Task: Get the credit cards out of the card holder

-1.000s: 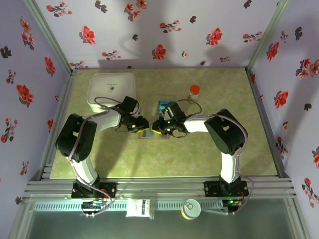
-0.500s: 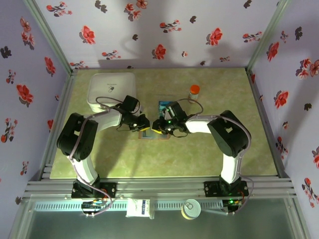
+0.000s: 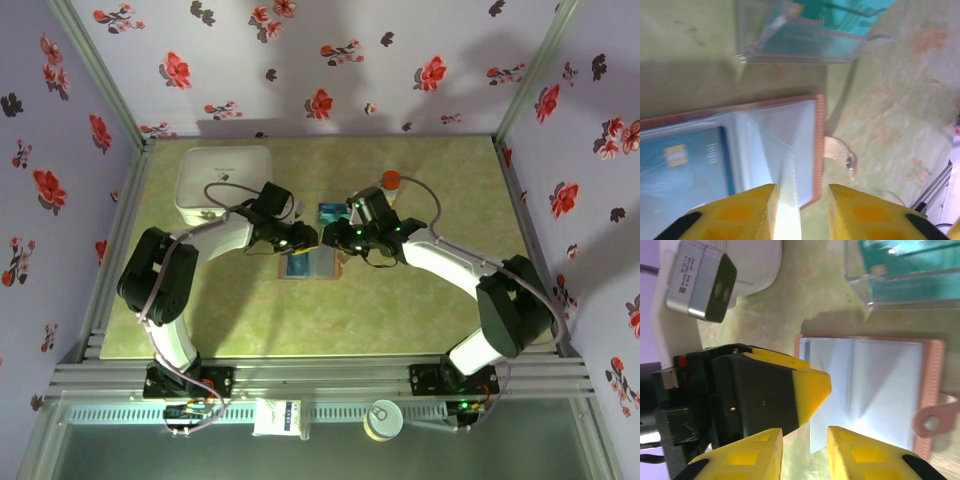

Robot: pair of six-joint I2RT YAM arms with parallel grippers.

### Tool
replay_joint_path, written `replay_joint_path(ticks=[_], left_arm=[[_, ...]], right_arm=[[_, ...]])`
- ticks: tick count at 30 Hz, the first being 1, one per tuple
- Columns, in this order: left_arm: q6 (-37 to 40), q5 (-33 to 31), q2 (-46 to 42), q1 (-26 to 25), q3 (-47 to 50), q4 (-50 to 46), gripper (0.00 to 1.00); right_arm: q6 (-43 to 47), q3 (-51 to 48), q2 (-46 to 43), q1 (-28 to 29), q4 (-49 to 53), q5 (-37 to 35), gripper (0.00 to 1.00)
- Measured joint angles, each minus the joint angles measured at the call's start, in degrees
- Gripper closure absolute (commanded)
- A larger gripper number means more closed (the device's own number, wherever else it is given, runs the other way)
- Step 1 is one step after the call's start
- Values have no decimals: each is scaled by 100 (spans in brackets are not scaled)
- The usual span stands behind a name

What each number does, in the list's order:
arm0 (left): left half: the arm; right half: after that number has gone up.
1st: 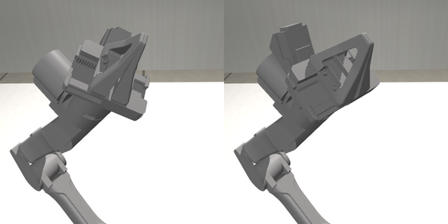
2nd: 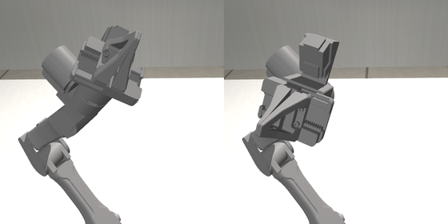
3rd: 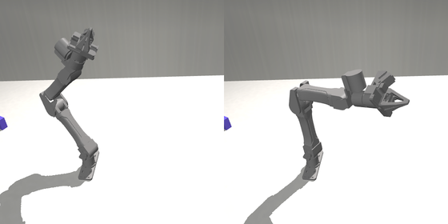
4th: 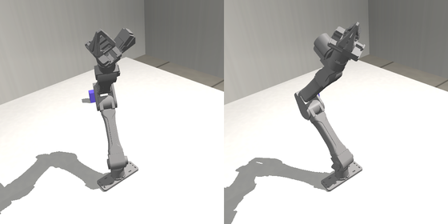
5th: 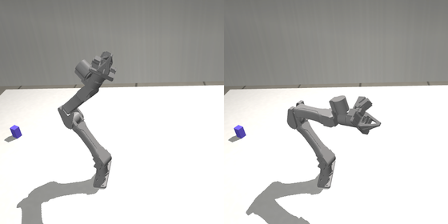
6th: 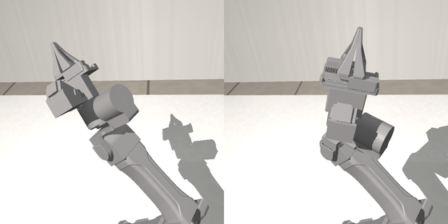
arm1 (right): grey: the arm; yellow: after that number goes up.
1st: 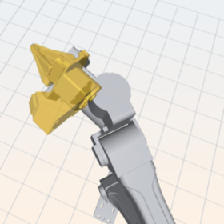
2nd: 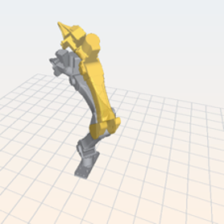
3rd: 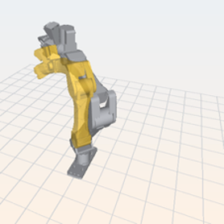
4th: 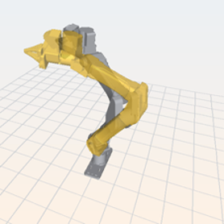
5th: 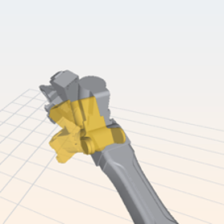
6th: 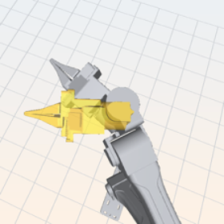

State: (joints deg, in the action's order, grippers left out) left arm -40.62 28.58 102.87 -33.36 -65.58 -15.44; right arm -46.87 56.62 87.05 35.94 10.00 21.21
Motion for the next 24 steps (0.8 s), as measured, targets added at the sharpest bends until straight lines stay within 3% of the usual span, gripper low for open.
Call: replay_joint_path(ticks=[4, 13, 24], left_arm=[[-9, 17, 310, -192, -310, 26, 56], [-22, 20, 960, -378, -476, 44, 52], [-20, 15, 667, -225, -232, 85, 52]], right_arm=[[107, -11, -334, -131, 398, -219, 68], [192, -122, -852, -205, 890, -509, 66], [186, -166, -713, -170, 907, -492, 66]])
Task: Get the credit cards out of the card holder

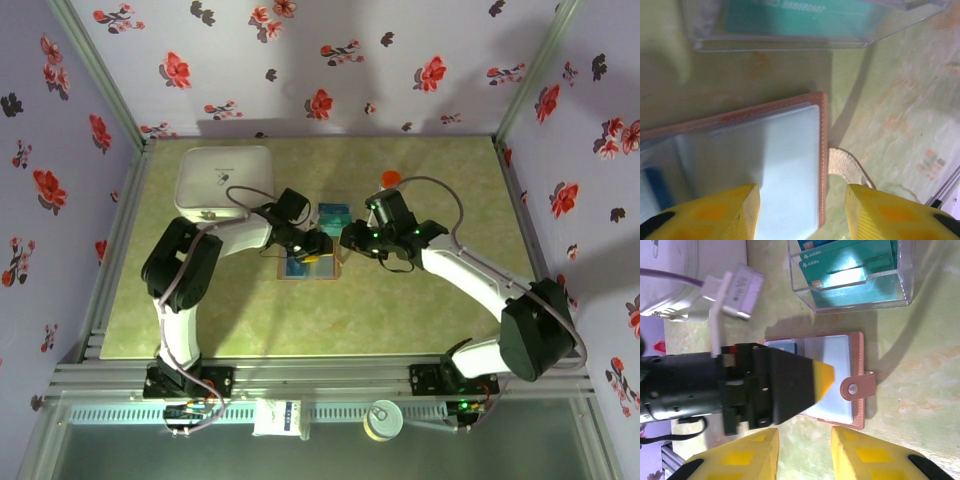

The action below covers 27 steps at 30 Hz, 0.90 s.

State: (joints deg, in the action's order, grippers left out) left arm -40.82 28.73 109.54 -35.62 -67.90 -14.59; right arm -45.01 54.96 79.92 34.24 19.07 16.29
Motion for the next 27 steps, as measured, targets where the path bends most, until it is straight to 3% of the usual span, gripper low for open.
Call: replay_joint_path(ticks=[9, 15, 27], left_arm=[[160, -17, -1058, 791, 649, 2, 64], [352, 48, -1200, 1248, 1165, -46, 72], [492, 201, -861, 1270, 1377, 57, 81]], right_arm=[[-2, 485, 977, 422, -35, 55, 67], [0, 1163, 1716, 702, -87, 164, 68], [0, 1738, 2839, 828, -136, 450, 71]])
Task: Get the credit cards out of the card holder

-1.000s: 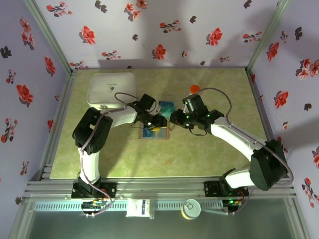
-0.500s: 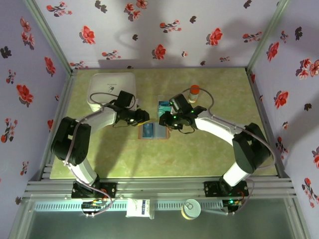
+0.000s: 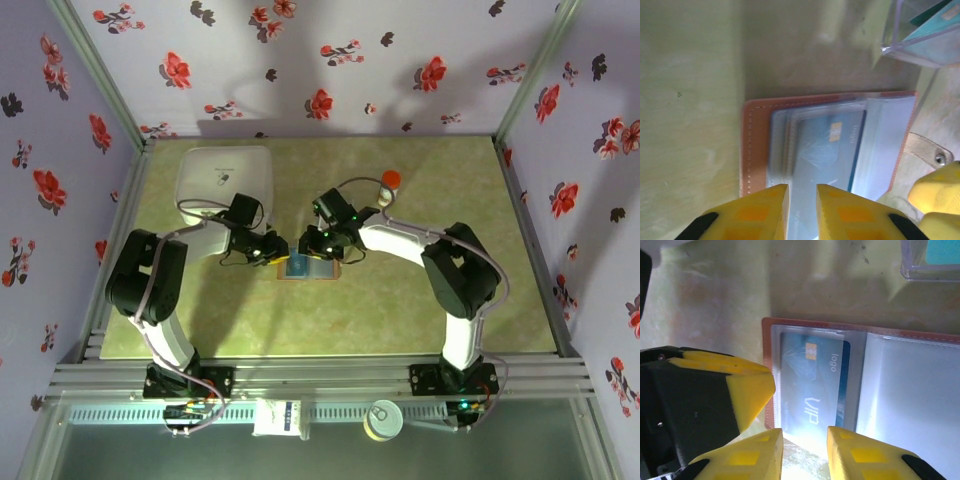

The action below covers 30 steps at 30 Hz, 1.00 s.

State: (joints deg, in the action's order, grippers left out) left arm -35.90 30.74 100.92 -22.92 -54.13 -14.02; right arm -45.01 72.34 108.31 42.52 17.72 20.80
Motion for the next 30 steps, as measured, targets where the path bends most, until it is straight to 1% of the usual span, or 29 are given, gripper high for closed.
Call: replay_joint_path(ticks=[2, 7, 18, 23, 25, 30], left_arm=[[22, 0, 48, 0, 59, 26, 85], [57, 57, 76, 7, 85, 55, 87], [76, 85, 98, 13, 96, 83, 87], [74, 101, 103, 39, 96, 90, 87], [74, 101, 103, 39, 107, 109, 87], [76, 103, 103, 39, 111, 127, 87]], right_arm=[[0, 17, 116, 2, -9, 33, 71], [2, 26, 254, 9, -28, 72, 71], [2, 72, 546, 13, -118, 129, 74], [0, 111, 590, 13, -179, 195, 81], [0, 111, 612, 13, -245, 219, 83], [2, 120, 645, 13, -291, 258, 81]])
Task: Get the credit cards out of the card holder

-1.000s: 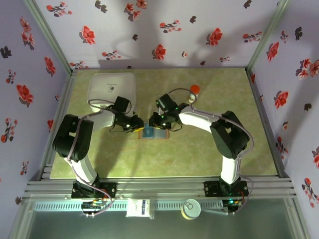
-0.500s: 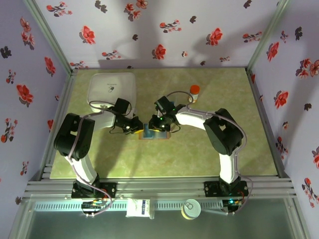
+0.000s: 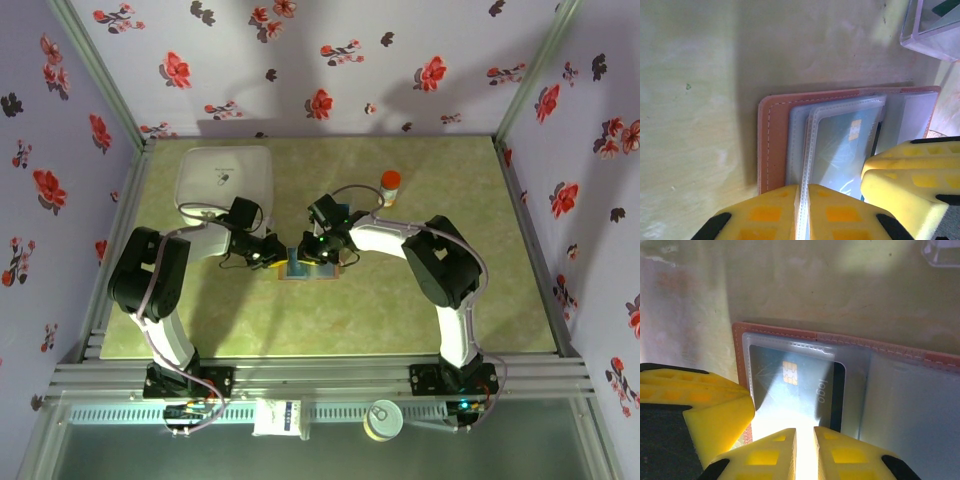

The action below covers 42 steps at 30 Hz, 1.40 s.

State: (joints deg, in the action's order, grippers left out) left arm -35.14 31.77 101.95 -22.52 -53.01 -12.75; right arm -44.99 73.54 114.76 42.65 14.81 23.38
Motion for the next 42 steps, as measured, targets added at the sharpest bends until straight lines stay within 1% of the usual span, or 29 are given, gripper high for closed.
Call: replay_joint_path(ticks=[3, 7, 21, 33, 37, 42], left_arm=[[0, 2, 0, 0, 2, 2, 87], [0, 2, 0, 0, 2, 11, 87], [0, 42, 22, 0, 0, 31, 87], [2, 39, 22, 0, 2, 24, 89], [-2, 39, 13, 0, 0, 9, 88], [-4, 39, -50, 0, -9, -98, 86]], right_arm=[[4, 7, 2, 0, -2, 2, 75], [7, 31, 2, 0, 15, -22, 72], [157, 68, -44, 22, 175, -240, 70], [199, 50, -122, 22, 225, -306, 64], [199, -20, -195, 22, 199, -310, 63], [188, -197, -332, 22, 31, -291, 63]])
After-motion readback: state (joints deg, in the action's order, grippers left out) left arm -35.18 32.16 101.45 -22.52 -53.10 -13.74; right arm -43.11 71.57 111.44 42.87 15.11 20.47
